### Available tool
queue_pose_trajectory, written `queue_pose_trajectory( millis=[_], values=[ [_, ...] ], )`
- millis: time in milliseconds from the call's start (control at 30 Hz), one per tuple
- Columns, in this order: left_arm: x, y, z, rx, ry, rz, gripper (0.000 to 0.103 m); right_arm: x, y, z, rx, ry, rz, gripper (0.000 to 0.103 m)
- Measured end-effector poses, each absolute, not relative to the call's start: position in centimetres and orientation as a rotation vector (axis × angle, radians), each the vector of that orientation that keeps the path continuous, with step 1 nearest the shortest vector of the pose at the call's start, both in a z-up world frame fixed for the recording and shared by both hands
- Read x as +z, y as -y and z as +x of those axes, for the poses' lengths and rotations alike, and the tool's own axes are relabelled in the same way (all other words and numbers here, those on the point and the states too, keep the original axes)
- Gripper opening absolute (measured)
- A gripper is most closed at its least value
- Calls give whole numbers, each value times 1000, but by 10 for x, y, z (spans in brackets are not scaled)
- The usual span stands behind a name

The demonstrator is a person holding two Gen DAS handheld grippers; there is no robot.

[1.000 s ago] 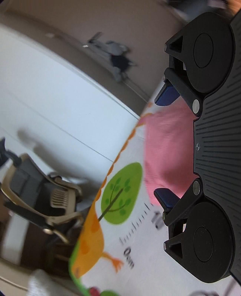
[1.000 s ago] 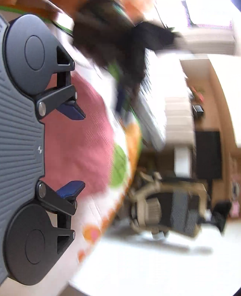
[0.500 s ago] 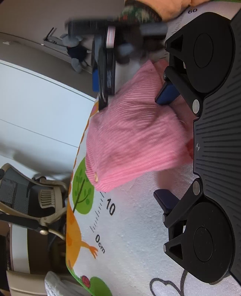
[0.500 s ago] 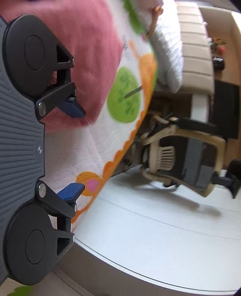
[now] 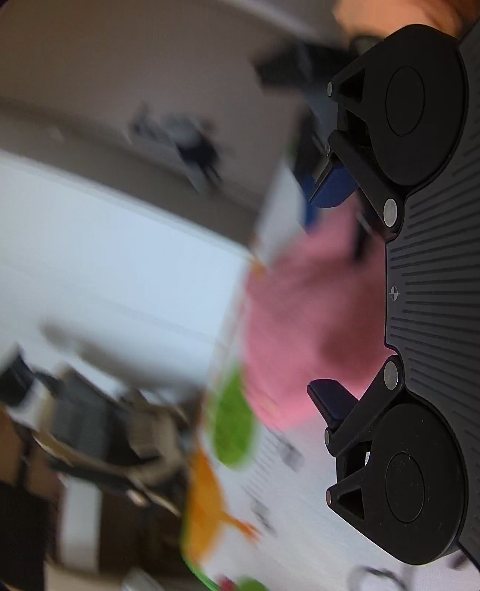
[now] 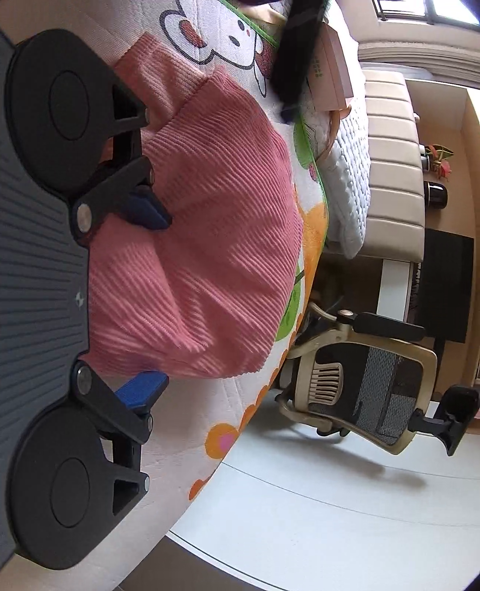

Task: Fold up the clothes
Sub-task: 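Lower the sweater onto the mat and open both grippers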

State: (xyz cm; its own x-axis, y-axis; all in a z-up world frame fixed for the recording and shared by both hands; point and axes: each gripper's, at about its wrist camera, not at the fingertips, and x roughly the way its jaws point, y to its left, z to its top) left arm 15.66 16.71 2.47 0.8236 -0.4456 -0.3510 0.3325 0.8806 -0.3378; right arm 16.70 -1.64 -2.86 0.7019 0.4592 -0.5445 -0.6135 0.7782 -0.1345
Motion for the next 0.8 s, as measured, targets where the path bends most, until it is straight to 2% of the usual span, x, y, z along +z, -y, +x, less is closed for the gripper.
queue_pose_trajectory(
  millis=[100, 233, 500, 633, 800],
  values=[
    [22, -160, 172, -484, -441, -287, 103, -28, 20, 166, 611, -513, -306, 85],
    [-16, -166, 201, -476, -580, -401, 103, -24, 29, 167, 633, -535, -295, 90],
    [-29, -175, 197, -512, -531, -420, 103, -1, 46, 185, 581, -515, -238, 94],
    [-27, -169, 193, -497, -524, -378, 103, -28, 35, 193, 544, -569, -310, 97],
    [-25, -163, 183, -453, -521, -350, 103, -30, 34, 190, 526, -548, -326, 100]
  ],
)
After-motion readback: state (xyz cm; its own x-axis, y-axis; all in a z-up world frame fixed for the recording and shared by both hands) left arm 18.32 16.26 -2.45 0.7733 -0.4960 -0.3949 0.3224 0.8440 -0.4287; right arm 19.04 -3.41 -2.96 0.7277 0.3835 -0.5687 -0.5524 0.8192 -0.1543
